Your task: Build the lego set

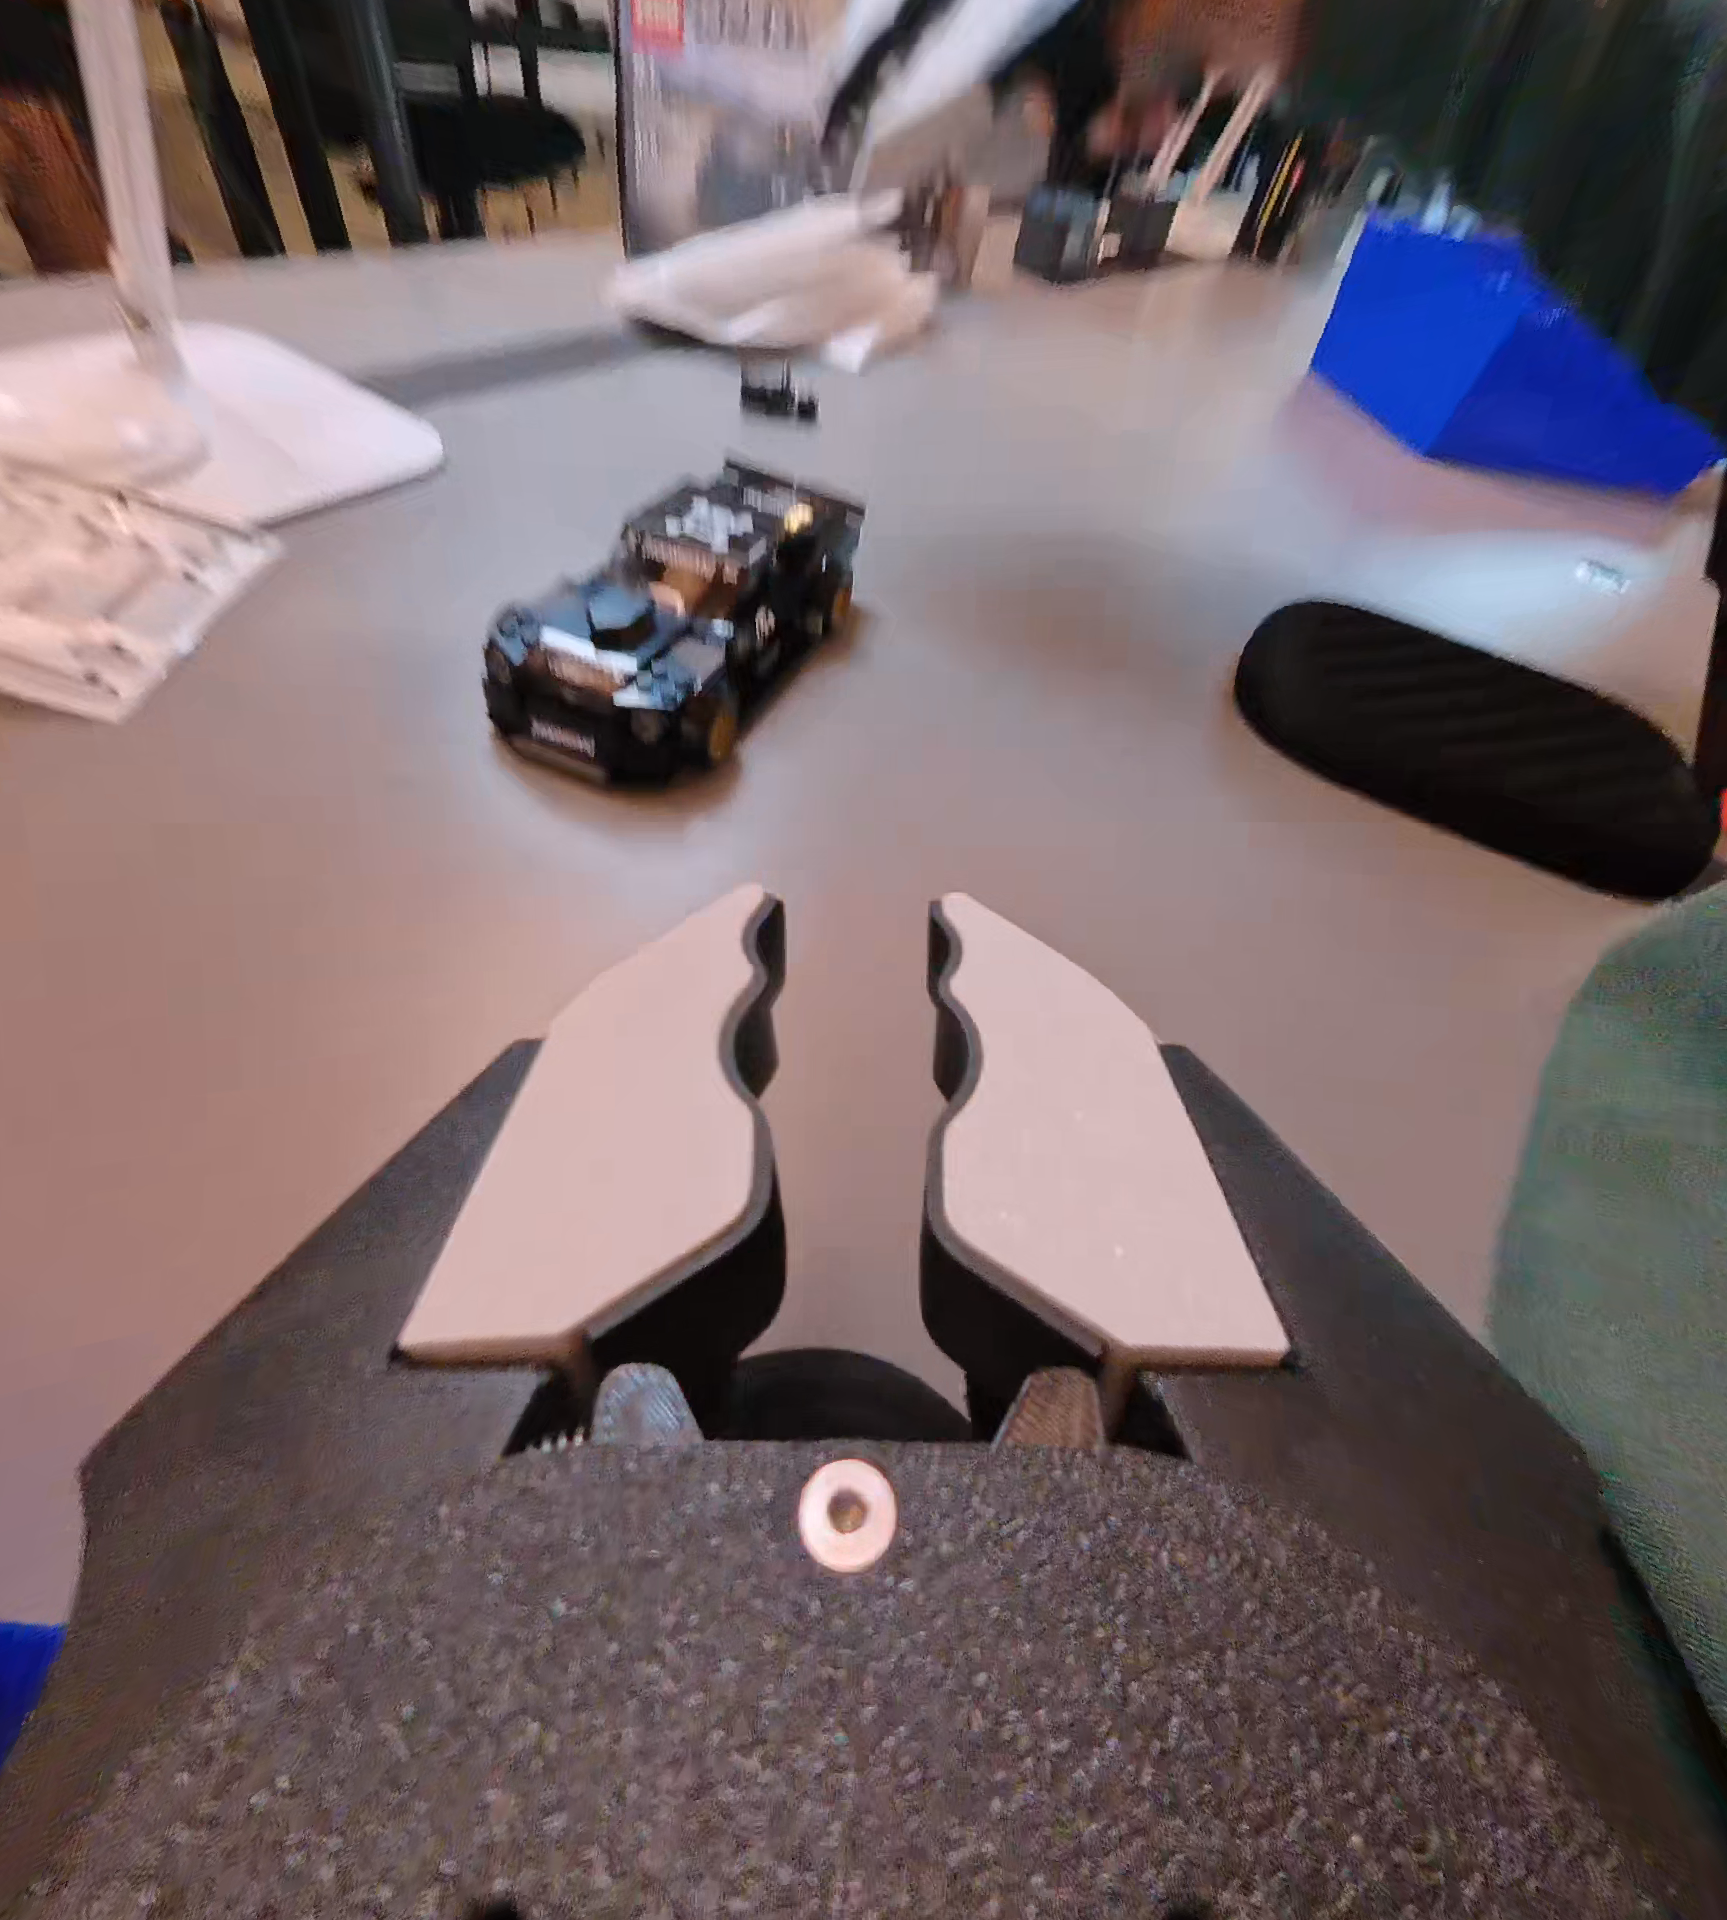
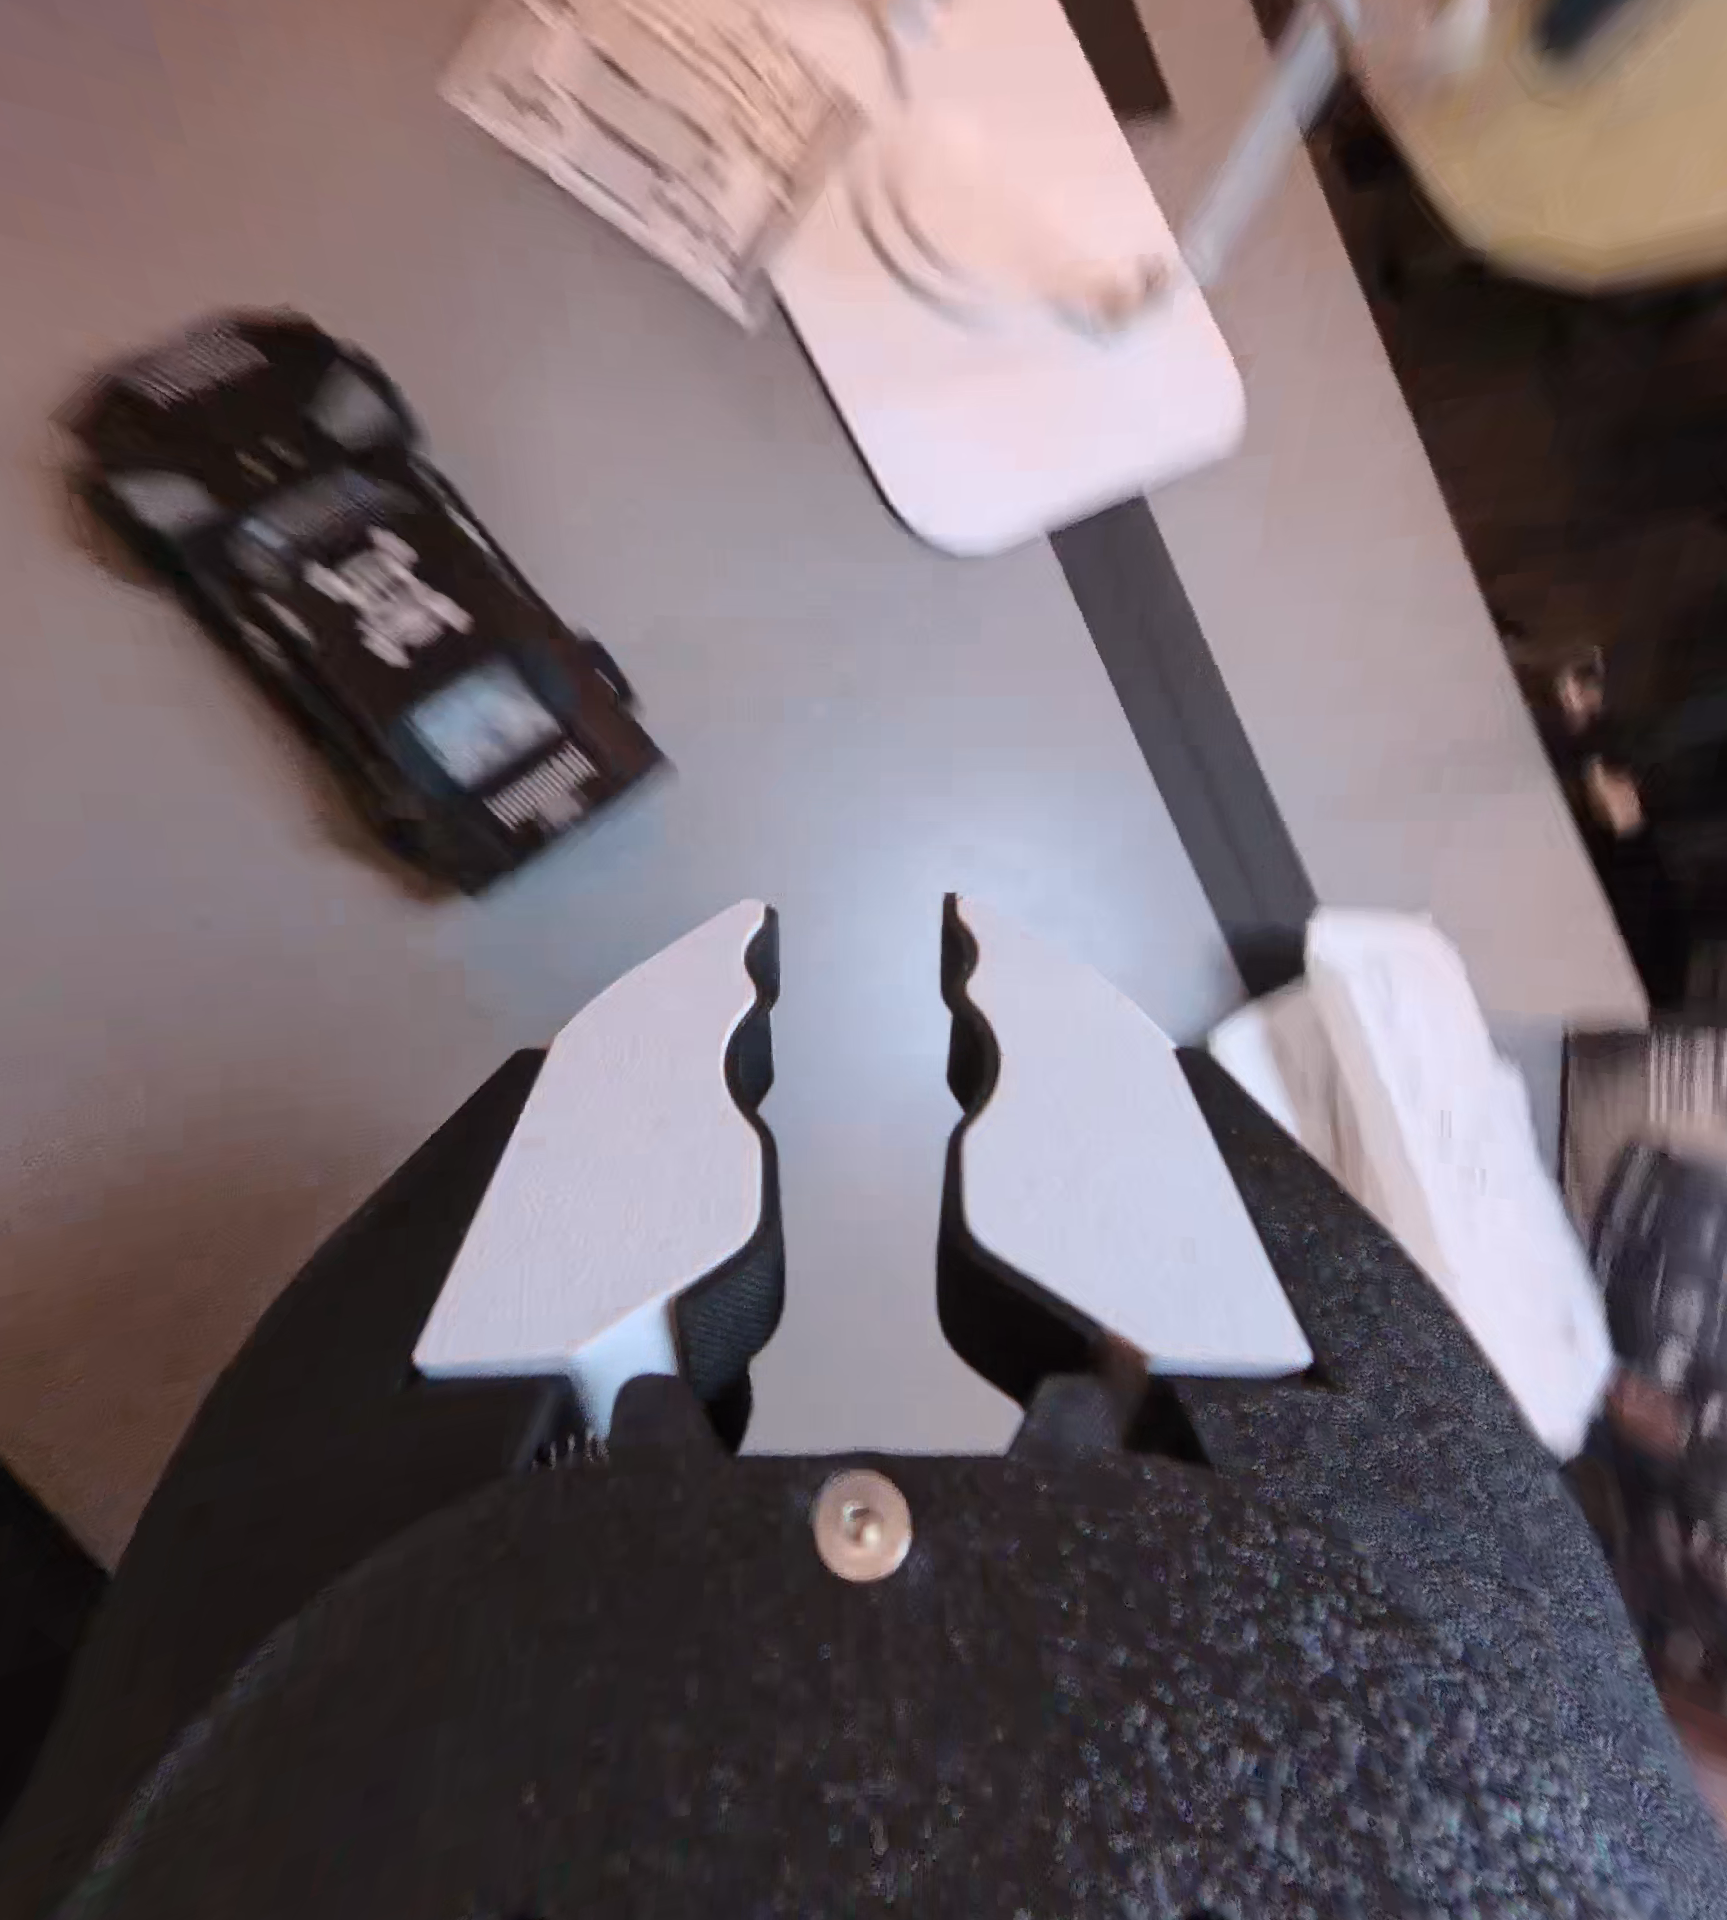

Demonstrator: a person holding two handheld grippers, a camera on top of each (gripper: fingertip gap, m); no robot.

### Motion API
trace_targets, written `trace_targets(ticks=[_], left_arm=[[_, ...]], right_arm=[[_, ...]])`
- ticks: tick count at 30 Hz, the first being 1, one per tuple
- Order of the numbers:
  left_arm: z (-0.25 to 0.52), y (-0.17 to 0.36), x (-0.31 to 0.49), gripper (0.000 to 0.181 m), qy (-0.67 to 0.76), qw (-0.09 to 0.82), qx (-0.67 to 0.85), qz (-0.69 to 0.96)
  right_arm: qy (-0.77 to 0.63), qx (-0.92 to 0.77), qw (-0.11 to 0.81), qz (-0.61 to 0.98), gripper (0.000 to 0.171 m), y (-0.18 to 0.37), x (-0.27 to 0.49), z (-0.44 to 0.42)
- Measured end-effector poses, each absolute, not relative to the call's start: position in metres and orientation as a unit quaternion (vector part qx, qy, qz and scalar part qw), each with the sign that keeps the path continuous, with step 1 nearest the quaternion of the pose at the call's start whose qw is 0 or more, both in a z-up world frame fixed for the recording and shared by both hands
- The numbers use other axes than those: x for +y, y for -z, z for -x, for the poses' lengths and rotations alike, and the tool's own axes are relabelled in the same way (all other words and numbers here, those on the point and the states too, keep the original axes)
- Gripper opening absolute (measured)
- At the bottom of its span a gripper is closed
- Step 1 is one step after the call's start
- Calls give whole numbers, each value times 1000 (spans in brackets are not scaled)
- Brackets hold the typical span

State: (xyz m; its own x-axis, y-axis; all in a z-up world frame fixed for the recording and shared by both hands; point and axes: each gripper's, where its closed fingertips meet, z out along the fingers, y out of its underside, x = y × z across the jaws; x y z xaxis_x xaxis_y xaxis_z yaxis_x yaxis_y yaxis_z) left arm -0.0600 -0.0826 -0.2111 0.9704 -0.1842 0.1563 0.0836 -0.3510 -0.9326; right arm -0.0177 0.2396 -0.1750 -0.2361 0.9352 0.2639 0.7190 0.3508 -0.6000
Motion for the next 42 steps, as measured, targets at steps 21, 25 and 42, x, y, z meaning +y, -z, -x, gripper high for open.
trace_targets(ticks=[21, 25, 42], left_arm=[[59, 204, -72, 7, 100, 596, 39, 796], [60, 204, -71, 7, 115, 598, 31, 793], [61, 202, -71, 8, 140, 600, 26, 787]], right_arm=[[-116, -659, 336, 663, 29, 274, 334, 7], [-107, -676, 339, 646, 27, 279, 327, 7], [56, -868, 379, 315, 14, 227, 264, 0]])
